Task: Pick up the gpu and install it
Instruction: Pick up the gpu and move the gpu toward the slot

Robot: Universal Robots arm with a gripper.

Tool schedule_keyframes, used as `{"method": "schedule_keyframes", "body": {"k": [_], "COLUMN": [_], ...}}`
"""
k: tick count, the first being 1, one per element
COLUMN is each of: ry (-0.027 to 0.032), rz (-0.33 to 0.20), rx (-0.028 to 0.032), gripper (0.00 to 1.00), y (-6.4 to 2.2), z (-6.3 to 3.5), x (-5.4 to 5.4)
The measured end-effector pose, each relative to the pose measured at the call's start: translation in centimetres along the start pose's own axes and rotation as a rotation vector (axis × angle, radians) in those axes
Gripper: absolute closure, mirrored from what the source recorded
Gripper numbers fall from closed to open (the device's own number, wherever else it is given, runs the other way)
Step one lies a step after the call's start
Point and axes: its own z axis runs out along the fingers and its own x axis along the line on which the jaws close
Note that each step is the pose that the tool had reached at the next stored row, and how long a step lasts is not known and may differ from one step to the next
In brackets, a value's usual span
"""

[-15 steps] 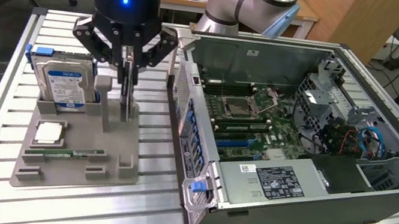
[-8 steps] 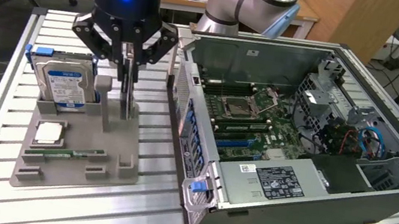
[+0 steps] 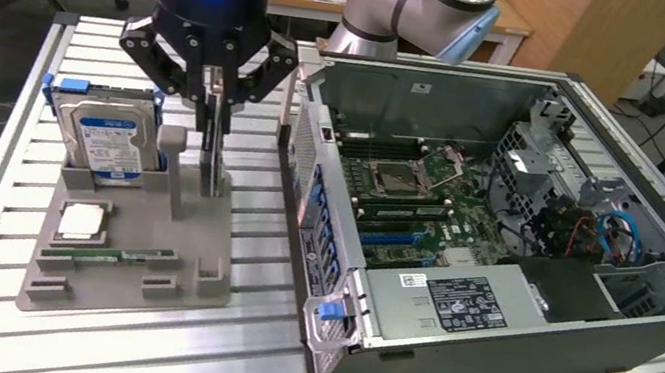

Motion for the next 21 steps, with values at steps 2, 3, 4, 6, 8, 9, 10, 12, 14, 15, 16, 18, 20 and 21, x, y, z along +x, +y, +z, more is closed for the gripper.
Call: {"method": "schedule_keyframes", "body": {"k": [2,3,4,6,8,9,10,12,14,15,16,18,20,21], "ry": [0.0000,0.0001,0.0002,0.0001,0.0002,0.0002,0.0001,0.0002,0.0002,0.0002,0.0002,0.0001,0.0001,0.0001], "rz": [0.000,0.000,0.000,0.000,0.000,0.000,0.000,0.000,0.000,0.000,0.000,0.000,0.000,0.000], "rx": [0.0000,0.0001,0.0001,0.0001,0.0002,0.0002,0.0001,0.0002,0.0002,0.0003,0.0002,0.0001,0.0001,0.0001], "gripper": [0.74,0.74,0.74,0.74,0.74,0.74,0.74,0.74,0.74,0.74,0.74,0.74,0.74,0.74], "y": [0.00,0.00,0.00,0.00,0.01,0.01,0.01,0.02,0.03,0.04,0.05,0.05,0.07,0.08], "z": [0.00,-0.01,-0.01,-0.04,-0.11,-0.14,-0.17,-0.28,-0.43,-0.52,-0.61,-0.76,-0.94,-1.05], "x": [0.0,0.0,0.0,0.0,0.0,0.0,0.0,0.0,0.0,0.0,0.0,0.0,0.0,0.0]}}
